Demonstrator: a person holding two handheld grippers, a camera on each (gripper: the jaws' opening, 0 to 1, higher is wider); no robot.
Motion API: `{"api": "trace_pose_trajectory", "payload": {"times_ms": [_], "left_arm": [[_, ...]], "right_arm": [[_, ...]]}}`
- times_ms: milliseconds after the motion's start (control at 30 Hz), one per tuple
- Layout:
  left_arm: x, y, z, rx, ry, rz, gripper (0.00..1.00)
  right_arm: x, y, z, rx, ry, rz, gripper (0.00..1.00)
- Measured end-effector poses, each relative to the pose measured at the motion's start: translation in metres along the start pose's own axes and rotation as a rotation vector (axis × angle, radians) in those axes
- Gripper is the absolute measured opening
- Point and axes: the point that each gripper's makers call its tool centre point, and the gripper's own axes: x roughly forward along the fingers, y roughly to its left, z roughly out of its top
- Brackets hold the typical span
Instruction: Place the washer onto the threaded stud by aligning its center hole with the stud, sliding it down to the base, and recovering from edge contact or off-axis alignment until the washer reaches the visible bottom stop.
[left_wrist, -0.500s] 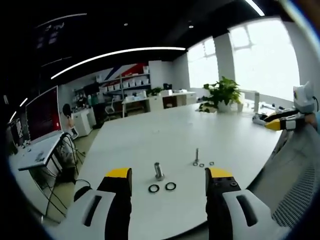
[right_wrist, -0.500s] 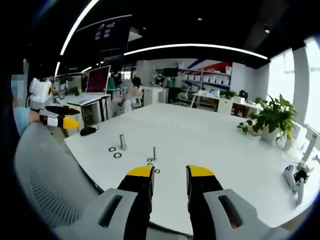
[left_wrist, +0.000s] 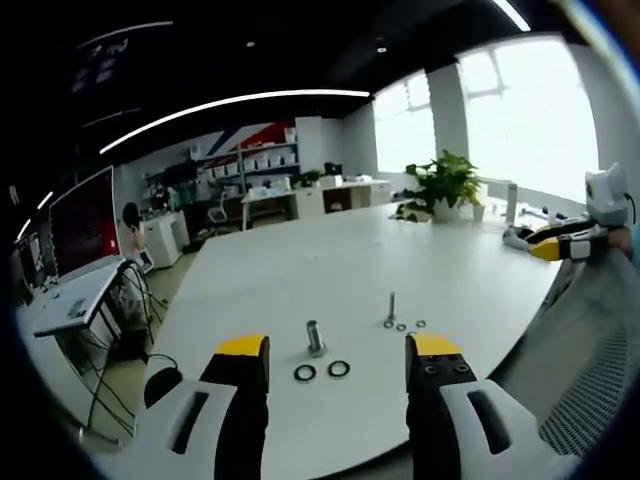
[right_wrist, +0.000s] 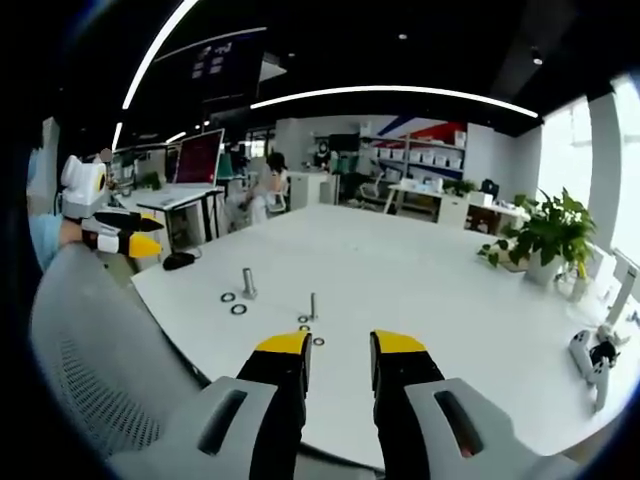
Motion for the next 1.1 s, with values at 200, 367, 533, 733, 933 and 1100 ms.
{"api": "trace_pose_trajectory", "payload": {"times_ms": [200, 367, 533, 733, 933, 1100], "left_arm": [[0.0, 0.0, -0.001, 0.0, 0.007, -0.002, 0.51], [0.0, 0.0, -0.001, 0.001, 0.006, -0.001, 0.5], [0.0, 0.0, -0.001, -0.001, 0.004, 0.0, 0.49], [0.0, 0.001, -0.001, -0.006, 0.004, 0.002, 0.49], [0.001, -0.002, -0.002, -0.001, 0.013, -0.015, 0.49], [0.001, -0.003, -0.002, -0.003, 0.016, -0.021, 0.47]], "right_arm": [[0.0, 0.0, 0.0, 0.0, 0.003, 0.0, 0.26], [0.001, 0.001, -0.004, -0.006, 0.027, 0.007, 0.26], [0.002, 0.002, -0.007, -0.017, 0.049, 0.012, 0.28], [0.005, 0.011, -0.016, -0.037, 0.111, 0.078, 0.26], [0.008, 0.014, -0.021, -0.051, 0.152, 0.11, 0.26], [0.009, 0.016, -0.026, -0.049, 0.182, 0.135, 0.26]]}}
